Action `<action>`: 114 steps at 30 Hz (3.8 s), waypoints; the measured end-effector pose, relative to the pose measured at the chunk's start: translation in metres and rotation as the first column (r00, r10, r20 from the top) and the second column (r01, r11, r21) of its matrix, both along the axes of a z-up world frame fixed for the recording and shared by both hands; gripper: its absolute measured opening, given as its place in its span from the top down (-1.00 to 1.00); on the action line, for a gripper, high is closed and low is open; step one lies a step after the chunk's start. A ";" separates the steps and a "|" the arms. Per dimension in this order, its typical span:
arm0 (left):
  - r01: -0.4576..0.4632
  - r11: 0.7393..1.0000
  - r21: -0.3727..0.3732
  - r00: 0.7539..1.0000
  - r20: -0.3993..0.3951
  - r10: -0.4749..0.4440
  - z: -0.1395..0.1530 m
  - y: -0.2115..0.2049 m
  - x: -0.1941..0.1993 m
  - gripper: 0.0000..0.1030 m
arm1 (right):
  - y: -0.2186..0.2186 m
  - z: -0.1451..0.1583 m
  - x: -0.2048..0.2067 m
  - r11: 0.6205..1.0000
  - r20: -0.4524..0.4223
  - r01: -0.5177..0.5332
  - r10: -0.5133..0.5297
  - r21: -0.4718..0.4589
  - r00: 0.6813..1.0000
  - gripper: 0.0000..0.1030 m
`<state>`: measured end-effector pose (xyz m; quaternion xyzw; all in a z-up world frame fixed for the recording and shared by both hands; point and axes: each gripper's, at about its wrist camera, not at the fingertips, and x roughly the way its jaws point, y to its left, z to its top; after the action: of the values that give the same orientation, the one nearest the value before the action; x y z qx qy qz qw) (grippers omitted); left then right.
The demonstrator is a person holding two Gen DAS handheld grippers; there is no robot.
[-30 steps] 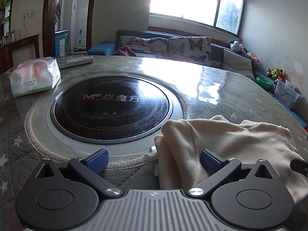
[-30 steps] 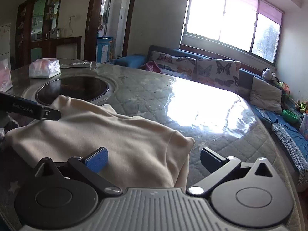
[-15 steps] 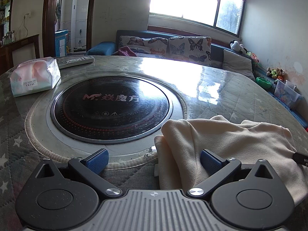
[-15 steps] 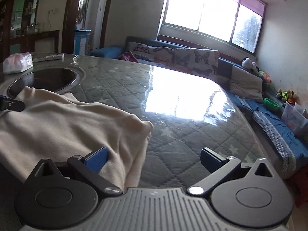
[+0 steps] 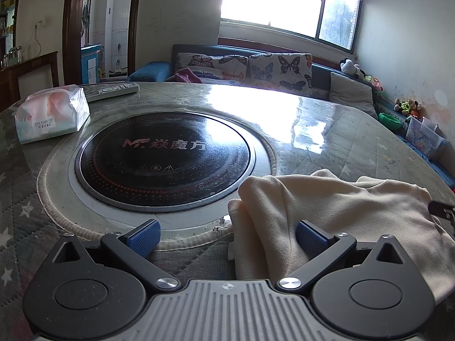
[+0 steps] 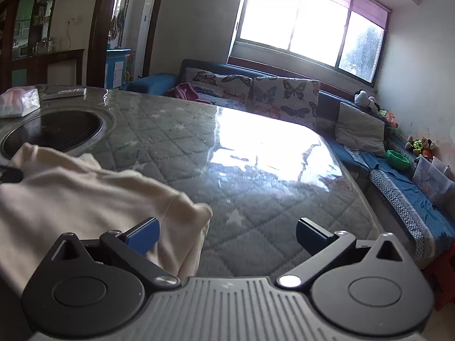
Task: Fold clothes
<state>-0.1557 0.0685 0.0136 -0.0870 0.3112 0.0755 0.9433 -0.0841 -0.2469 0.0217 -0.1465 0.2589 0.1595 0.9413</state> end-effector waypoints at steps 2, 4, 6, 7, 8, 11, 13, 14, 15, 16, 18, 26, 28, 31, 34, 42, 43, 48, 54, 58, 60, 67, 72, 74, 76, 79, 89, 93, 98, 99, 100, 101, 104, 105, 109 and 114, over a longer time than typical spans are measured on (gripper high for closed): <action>0.000 1.000 0.000 1.000 0.000 0.000 0.000 0.000 0.000 -1.00 | 0.004 -0.001 0.013 1.000 -0.008 0.010 -0.010 -0.008 1.000 -1.00; 0.000 1.000 0.000 1.000 0.000 0.000 0.000 0.000 0.000 -1.00 | 0.006 -0.004 0.025 0.999 -0.024 0.027 -0.028 -0.028 0.999 -1.00; 0.000 1.000 0.000 1.000 0.000 0.000 0.000 0.000 0.000 -1.00 | 0.006 -0.009 0.033 0.998 -0.044 0.046 -0.048 -0.042 0.998 -1.00; 0.000 1.000 0.000 1.000 0.000 0.000 0.000 0.000 0.000 -1.00 | 0.004 -0.009 0.034 0.998 -0.052 0.047 -0.048 -0.030 0.997 -1.00; 0.000 1.000 0.000 1.000 0.000 0.000 0.000 0.000 0.000 -1.00 | 0.002 -0.009 0.035 0.999 -0.060 0.047 -0.048 -0.019 0.997 -1.00; 0.000 1.000 0.000 1.000 0.000 0.000 -0.001 0.001 0.000 -1.00 | -0.001 -0.002 0.031 0.999 -0.041 0.053 -0.053 0.002 0.998 -1.00; -0.001 1.000 0.000 1.000 0.000 0.001 -0.001 0.000 0.000 -1.00 | 0.001 0.001 0.026 0.999 -0.028 0.041 -0.041 -0.005 0.999 -1.00; -0.001 1.000 -0.001 1.000 0.000 0.001 -0.001 0.000 0.000 -1.00 | 0.001 0.002 0.025 0.999 -0.027 0.036 -0.037 -0.004 0.999 -1.00; -0.001 1.000 -0.002 1.000 0.000 0.001 0.000 0.000 0.000 -1.00 | 0.000 0.003 0.024 0.999 -0.029 0.033 -0.033 -0.001 0.999 -1.00; -0.002 1.000 -0.002 1.000 0.000 0.002 0.000 0.000 0.000 -1.00 | 0.000 0.003 0.023 1.000 -0.031 0.030 -0.030 0.002 0.999 -1.00; -0.005 1.000 0.000 1.000 -0.011 0.005 0.002 0.000 0.003 -1.00 | 0.001 0.006 0.019 1.000 -0.030 0.019 -0.019 0.015 0.999 -1.00; -0.039 0.997 0.063 0.999 -0.018 0.040 0.015 0.000 0.021 -1.00 | 0.011 0.019 0.003 0.998 -0.014 -0.042 0.043 0.050 0.999 -1.00; -0.057 0.997 0.048 0.998 -0.032 0.059 0.012 0.007 0.027 -1.00 | 0.014 0.020 0.000 0.996 -0.015 -0.062 0.063 0.057 0.998 -1.00; -0.078 0.996 0.034 0.996 -0.034 0.079 0.013 0.014 0.028 -1.00 | 0.021 0.020 -0.009 0.993 -0.009 -0.106 0.107 0.045 0.994 -1.00; -0.096 0.995 0.025 0.995 -0.027 0.096 0.016 0.019 0.025 -0.99 | 0.025 0.022 -0.014 0.991 -0.005 -0.124 0.125 0.039 0.992 -1.00; -0.071 0.992 0.105 0.996 -0.046 0.076 0.009 0.017 0.018 -1.00 | 0.030 0.024 -0.031 0.982 -0.013 -0.174 0.175 0.068 0.984 -1.00; -0.069 0.992 0.104 0.996 -0.043 0.074 0.008 0.017 0.016 -1.00 | 0.030 0.023 -0.032 0.982 -0.016 -0.176 0.177 0.062 0.984 -1.00; -0.050 0.997 0.065 0.999 0.006 0.050 0.024 0.020 -0.002 -0.98 | 0.026 0.019 -0.038 0.983 -0.026 -0.178 0.179 0.054 0.983 -1.00; 0.053 0.991 0.123 0.998 -0.029 -0.050 0.018 -0.001 -0.016 -0.97 | 0.024 0.017 -0.043 0.980 -0.042 -0.187 0.190 0.072 0.981 -1.00; 0.015 0.998 0.059 0.998 -0.056 -0.012 0.012 0.010 -0.016 -0.95 | 0.028 0.015 -0.047 0.976 -0.044 -0.209 0.212 0.063 0.976 -1.00; 0.003 0.999 0.037 0.999 -0.050 -0.002 0.013 0.015 -0.018 -0.93 | 0.029 0.018 -0.051 0.972 -0.036 -0.227 0.230 0.061 0.973 -1.00; 0.036 0.997 0.073 0.997 -0.067 -0.031 0.006 0.013 -0.018 -0.95 | 0.043 0.026 -0.060 0.950 -0.040 -0.307 0.310 0.066 0.950 -1.00; -0.014 1.000 0.025 0.998 -0.055 0.016 0.015 0.027 -0.024 -0.94 | 0.066 0.027 -0.074 0.900 -0.072 -0.433 0.436 0.050 0.897 -1.00; -0.031 1.000 0.005 0.998 -0.047 0.031 0.022 0.034 -0.027 -0.96 | 0.079 0.027 -0.082 0.867 -0.081 -0.497 0.498 0.032 0.863 -1.00; -0.061 0.998 -0.020 0.997 -0.041 0.061 0.028 0.041 -0.029 -1.00 | 0.092 0.025 -0.090 0.833 -0.093 -0.553 0.552 0.019 0.828 -1.00; -0.103 0.993 -0.056 0.994 -0.038 0.101 0.034 0.052 -0.032 -1.00 | 0.114 0.022 -0.104 0.772 -0.113 -0.635 0.630 -0.013 0.768 -1.00; -0.133 0.969 -0.207 0.991 -0.034 0.128 0.039 0.068 -0.041 -1.00 | 0.172 0.007 -0.133 0.618 -0.172 -0.774 0.754 -0.138 0.634 -0.32; -0.114 0.951 -0.288 0.993 -0.041 0.107 0.036 0.067 -0.038 -1.00 | 0.178 0.002 -0.139 0.601 -0.160 -0.776 0.761 -0.190 0.629 0.08; -0.125 0.906 -0.404 0.992 -0.073 0.104 0.028 0.067 -0.032 -1.00 | 0.171 0.010 -0.132 0.629 -0.149 -0.768 0.753 -0.123 0.641 0.77; -0.127 0.895 -0.428 0.992 -0.080 0.102 0.026 0.067 -0.031 -1.00 | 0.169 0.013 -0.129 0.637 -0.148 -0.765 0.751 -0.097 0.644 0.79; -0.128 0.883 -0.451 0.991 -0.084 0.101 0.025 0.067 -0.030 -1.00 | 0.166 0.016 -0.126 0.644 -0.149 -0.762 0.749 -0.068 0.646 0.82; -0.130 0.870 -0.476 0.991 -0.088 0.100 0.023 0.067 -0.029 -1.00 | 0.163 0.020 -0.123 0.651 -0.150 -0.758 0.746 -0.039 0.648 0.83; -0.138 0.824 -0.550 0.990 -0.094 0.103 0.020 0.066 -0.028 -1.00 | 0.153 0.032 -0.107 0.674 -0.169 -0.734 0.735 0.082 0.656 0.85; -0.138 0.806 -0.576 0.990 -0.097 0.100 0.019 0.066 -0.027 -1.00 | 0.150 0.036 -0.101 0.679 -0.173 -0.725 0.733 0.120 0.658 0.86; -0.137 0.737 -0.662 0.990 -0.107 0.088 0.015 0.060 -0.022 -0.99 | 0.135 0.049 -0.085 0.685 -0.170 -0.694 0.728 0.223 0.664 0.86; -0.122 0.659 -0.742 0.992 -0.101 0.070 0.007 0.051 -0.012 -0.95 | 0.122 0.054 -0.077 0.672 -0.166 -0.682 0.736 0.289 0.656 0.86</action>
<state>-0.1681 0.1190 0.0208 -0.4795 0.3396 -0.0063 0.8091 -0.1614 -0.1251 0.0753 -0.1174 0.2881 0.5591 0.7685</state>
